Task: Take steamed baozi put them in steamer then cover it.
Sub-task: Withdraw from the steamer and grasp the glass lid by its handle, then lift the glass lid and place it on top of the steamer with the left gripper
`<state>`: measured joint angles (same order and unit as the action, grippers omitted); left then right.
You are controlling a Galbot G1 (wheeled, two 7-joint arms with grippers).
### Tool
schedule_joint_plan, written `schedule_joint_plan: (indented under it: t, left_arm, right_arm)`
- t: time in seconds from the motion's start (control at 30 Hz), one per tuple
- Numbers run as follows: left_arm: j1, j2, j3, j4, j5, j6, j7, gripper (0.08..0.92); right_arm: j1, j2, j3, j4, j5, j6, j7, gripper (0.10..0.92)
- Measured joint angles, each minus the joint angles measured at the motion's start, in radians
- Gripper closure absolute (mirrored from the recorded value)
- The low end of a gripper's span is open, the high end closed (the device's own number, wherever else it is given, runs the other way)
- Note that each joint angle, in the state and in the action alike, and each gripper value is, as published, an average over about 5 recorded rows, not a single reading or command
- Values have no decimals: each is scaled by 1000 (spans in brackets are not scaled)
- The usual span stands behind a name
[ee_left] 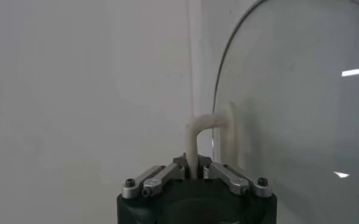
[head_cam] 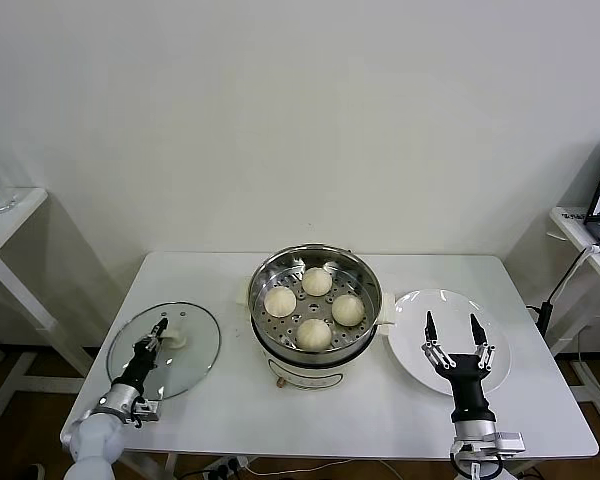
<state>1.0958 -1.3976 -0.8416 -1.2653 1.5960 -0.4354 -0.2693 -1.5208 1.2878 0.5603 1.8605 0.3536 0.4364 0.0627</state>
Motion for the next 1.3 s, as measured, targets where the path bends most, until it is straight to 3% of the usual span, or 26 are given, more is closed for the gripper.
schedule_joint_plan:
  t: [0.3, 0.63, 0.93, 1.3]
  left_arm:
    - [89, 31, -39, -248, -71, 49, 56, 802]
    - [230, 120, 5, -594, -274, 230, 216, 802]
    - [240, 202, 233, -826, -360, 510, 366, 802]
    - [81, 209, 591, -863, -316, 774, 494, 802]
  right_arm:
    - [5, -2, -3, 5, 0, 0, 1, 203]
    - [11, -7, -8, 8, 3, 2, 1, 203]
    - [9, -6, 6, 15, 5, 9, 1, 203]
    - [-3, 8, 35, 20, -2, 13, -1, 203]
